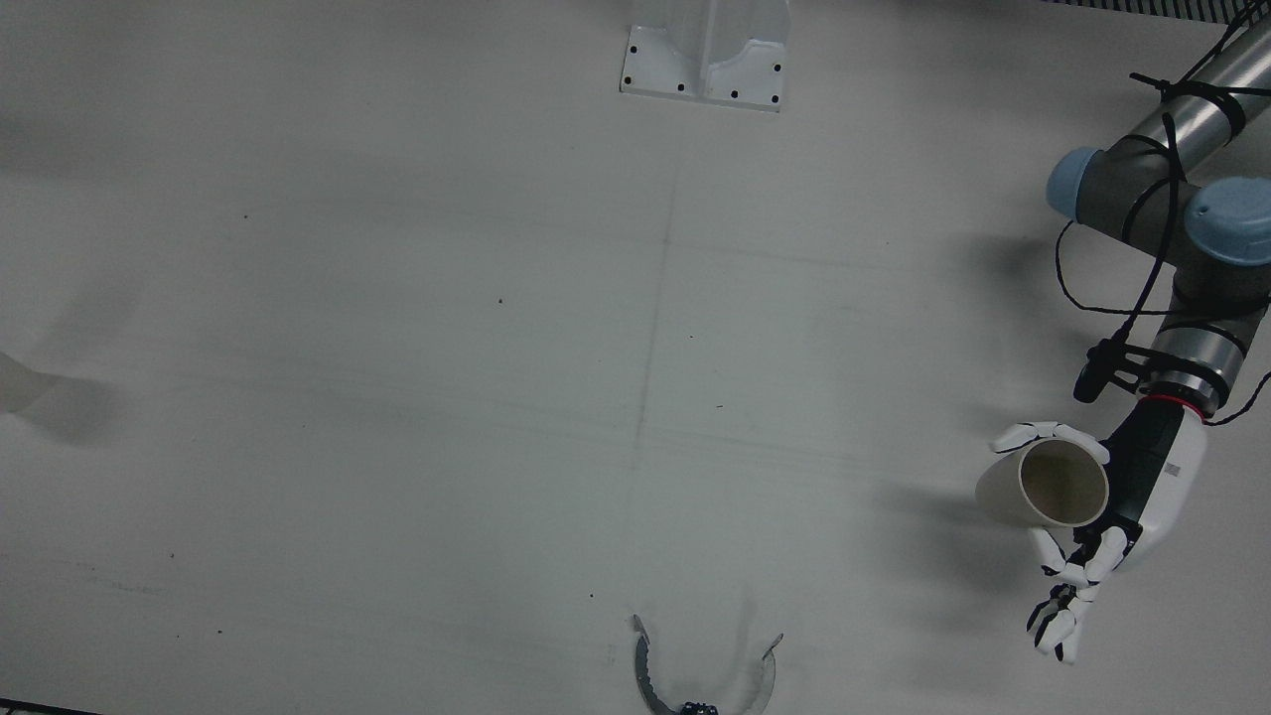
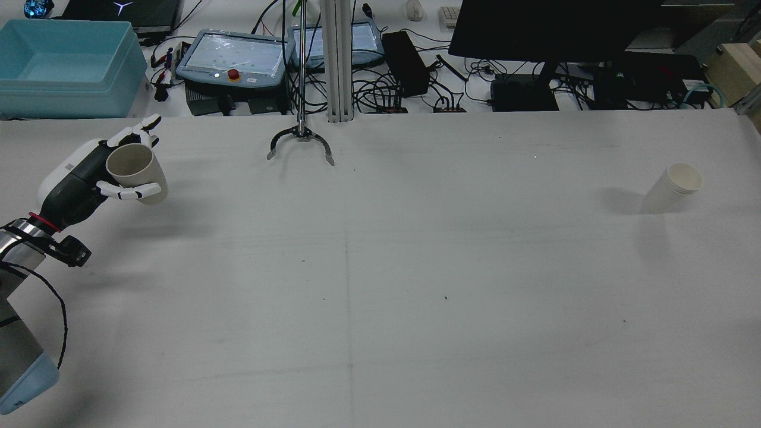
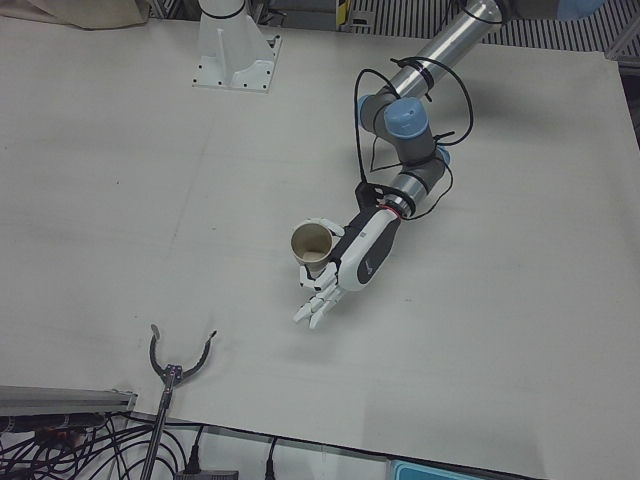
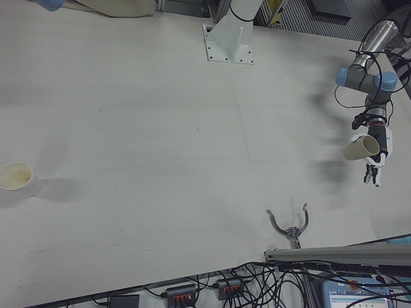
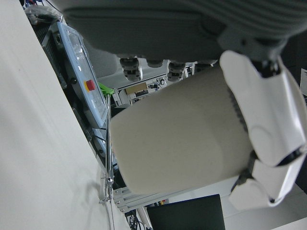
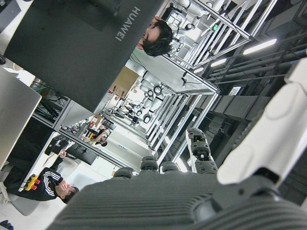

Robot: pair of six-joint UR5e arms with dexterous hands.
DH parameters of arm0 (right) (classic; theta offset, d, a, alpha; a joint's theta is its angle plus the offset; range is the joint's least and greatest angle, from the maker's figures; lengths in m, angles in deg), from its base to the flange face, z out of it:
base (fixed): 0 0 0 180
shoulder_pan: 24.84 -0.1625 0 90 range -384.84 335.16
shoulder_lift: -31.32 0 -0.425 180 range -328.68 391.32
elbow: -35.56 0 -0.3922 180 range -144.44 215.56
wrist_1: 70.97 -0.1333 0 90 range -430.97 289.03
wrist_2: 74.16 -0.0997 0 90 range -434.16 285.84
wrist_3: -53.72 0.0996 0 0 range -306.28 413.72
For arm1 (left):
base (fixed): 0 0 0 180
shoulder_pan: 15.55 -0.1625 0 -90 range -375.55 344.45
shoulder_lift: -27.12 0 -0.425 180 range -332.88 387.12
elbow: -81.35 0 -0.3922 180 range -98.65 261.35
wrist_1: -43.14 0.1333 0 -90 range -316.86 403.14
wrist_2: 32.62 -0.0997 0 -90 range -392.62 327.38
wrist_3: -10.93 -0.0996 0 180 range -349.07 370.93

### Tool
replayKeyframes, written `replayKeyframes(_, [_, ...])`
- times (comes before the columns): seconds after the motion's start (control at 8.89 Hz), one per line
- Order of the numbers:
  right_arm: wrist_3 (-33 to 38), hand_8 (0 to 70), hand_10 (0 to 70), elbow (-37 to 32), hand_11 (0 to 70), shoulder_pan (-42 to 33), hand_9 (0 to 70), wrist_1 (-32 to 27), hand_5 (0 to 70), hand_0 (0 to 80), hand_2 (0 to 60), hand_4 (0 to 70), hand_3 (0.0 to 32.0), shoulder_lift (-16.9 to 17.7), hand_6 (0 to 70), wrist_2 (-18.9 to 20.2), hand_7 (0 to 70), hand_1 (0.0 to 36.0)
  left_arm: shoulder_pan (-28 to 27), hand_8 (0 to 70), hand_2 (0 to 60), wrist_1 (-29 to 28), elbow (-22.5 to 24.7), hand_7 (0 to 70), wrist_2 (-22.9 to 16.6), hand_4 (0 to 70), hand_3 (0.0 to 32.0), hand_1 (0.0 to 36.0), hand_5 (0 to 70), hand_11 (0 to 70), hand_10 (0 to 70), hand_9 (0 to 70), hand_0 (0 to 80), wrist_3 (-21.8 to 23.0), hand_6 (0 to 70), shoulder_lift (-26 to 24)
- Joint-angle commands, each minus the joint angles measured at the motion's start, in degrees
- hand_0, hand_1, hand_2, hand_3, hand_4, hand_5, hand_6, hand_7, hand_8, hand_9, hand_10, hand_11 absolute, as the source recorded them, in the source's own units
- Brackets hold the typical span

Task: Pour water

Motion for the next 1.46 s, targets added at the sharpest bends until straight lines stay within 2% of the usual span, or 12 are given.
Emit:
replayKeyframes(0.0, [3.87, 6.4, 0.0, -17.2, 0.2, 8.47, 0.6, -13.53, 0.8, 42.1, 0.0, 7.8, 0.0, -1.21, 0.2, -4.47, 0.0, 2.2, -0.07, 0.0, 60.0, 1.4, 2.21, 10.4, 0.0, 26.0, 0.0, 36.0, 70.0, 11.2, 6.1, 0.6, 38.7, 0.68, 3.8, 0.63])
replayKeyframes(0.11, [7.47, 6.5, 0.0, -22.68, 0.3, 11.21, 0.2, -18.73, 0.5, 41.6, 0.0, 4.8, 0.0, -1.04, 0.0, -8.06, 0.0, 1.8, 0.11, 0.0, 60.0, 1.84, 2.91, 10.6, -0.09, 24.9, 0.0, 36.0, 70.0, 11.2, 6.2, 0.7, 37.9, 0.77, 4.0, 0.63])
replayKeyframes(0.22, [8.37, 6.4, 0.3, -23.78, 0.8, 11.76, 0.0, -21.48, 1.7, 41.3, 0.0, 3.2, 0.0, -0.34, 0.0, -9.49, 0.0, 1.3, 0.37, 0.0, 60.0, 2.02, 3.35, 10.8, -0.18, 23.7, 0.0, 36.0, 70.0, 11.2, 6.1, 0.7, 38.3, 0.77, 4.2, 0.63])
replayKeyframes(0.34, [10.38, 5.7, 0.8, -23.96, 1.7, 11.76, 0.0, -21.51, 0.3, 42.9, 0.0, 3.1, 0.0, 0.45, 0.0, -10.81, 0.0, 2.2, 0.89, 0.0, 60.0, 1.93, 3.53, 10.8, -0.35, 24.4, 0.0, 36.0, 70.0, 11.2, 6.1, 0.7, 39.7, 0.77, 4.2, 0.72])
replayKeyframes(0.45, [12.32, 4.9, 2.0, -26.75, 3.6, 12.11, 0.0, -21.68, 0.0, 43.8, 0.0, 4.1, 0.0, 0.63, 0.0, -14.05, 0.0, 3.2, 0.99, 0.0, 60.0, 1.76, 3.53, 10.8, -0.44, 23.2, 0.0, 36.0, 70.0, 11.2, 6.1, 0.7, 39.1, 0.77, 4.3, 1.07])
replayKeyframes(0.67, [12.6, 5.3, 2.9, -33.43, 4.8, 12.64, 0.9, -22.99, 0.0, 41.6, 0.0, 4.5, 0.0, -2.08, 0.0, -15.22, 0.0, 2.5, 0.99, 0.0, 60.0, 0.88, 4.05, 10.9, -0.53, 21.2, 0.0, 36.0, 70.0, 11.2, 6.1, 0.7, 38.7, 0.77, 4.4, 2.38])
replayKeyframes(0.9, [13.04, 5.6, 3.9, -36.78, 6.2, 14.3, 2.3, -23.18, 0.0, 41.0, 0.0, 5.6, 0.0, -2.71, 0.0, -15.83, 0.0, 2.5, 1.42, 0.0, 60.0, 0.18, 5.2, 11.0, -0.62, 21.0, 0.0, 36.0, 70.0, 11.2, 6.1, 0.8, 39.2, 0.77, 4.5, 4.05])
replayKeyframes(1.01, [13.04, 4.9, 4.5, -38.97, 7.2, 16.83, 2.7, -23.18, 0.0, 41.1, 0.0, 5.8, 0.0, -2.79, 0.0, -17.92, 0.0, 3.1, 1.86, 0.0, 60.0, -0.78, 5.2, 11.1, -0.62, 19.0, 0.0, 36.0, 70.0, 11.3, 6.1, 0.8, 38.3, 0.77, 4.7, 4.93])
replayKeyframes(1.24, [12.95, 5.1, 4.9, -47.12, 7.8, 20.71, 3.2, -26.23, 0.0, 41.0, 0.0, 5.6, 0.0, -7.08, 0.0, -20.84, 0.0, 3.2, 1.95, 0.0, 60.0, -3.33, 5.98, 11.1, -0.79, 19.1, 0.0, 36.0, 70.0, 11.3, 6.2, 0.8, 38.7, 0.86, 4.8, 8.17])
replayKeyframes(1.35, [12.95, 5.2, 4.8, -47.08, 7.6, 22.99, 3.4, -26.6, 0.0, 41.1, 0.0, 5.3, 0.0, -7.88, 0.0, -23.28, 0.0, 3.3, 2.39, 0.0, 60.0, -4.39, 6.95, 11.0, -0.79, 20.1, 0.0, 36.0, 70.0, 11.2, 6.1, 0.8, 39.5, 0.86, 4.7, 10.28])
